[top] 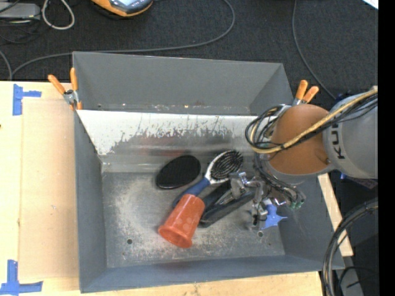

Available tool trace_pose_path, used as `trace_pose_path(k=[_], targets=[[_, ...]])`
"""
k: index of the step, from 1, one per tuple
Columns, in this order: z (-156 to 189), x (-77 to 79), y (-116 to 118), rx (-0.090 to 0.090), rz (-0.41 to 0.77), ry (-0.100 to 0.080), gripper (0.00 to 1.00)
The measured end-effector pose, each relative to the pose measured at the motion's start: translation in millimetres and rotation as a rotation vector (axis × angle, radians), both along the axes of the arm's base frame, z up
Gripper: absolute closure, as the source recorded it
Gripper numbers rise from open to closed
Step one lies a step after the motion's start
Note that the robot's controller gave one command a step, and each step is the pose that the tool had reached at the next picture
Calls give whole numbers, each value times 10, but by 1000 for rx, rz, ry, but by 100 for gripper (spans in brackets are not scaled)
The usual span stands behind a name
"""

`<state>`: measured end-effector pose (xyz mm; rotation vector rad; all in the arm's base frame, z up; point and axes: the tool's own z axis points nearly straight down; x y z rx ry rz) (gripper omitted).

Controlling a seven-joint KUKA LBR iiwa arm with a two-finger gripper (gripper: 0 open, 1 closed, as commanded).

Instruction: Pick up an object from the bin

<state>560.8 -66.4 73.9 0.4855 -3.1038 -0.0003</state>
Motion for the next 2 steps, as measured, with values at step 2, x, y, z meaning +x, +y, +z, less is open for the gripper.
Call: trace_pose_path(k=[2], targets=[[-23,18,35,1,54,-1,0]])
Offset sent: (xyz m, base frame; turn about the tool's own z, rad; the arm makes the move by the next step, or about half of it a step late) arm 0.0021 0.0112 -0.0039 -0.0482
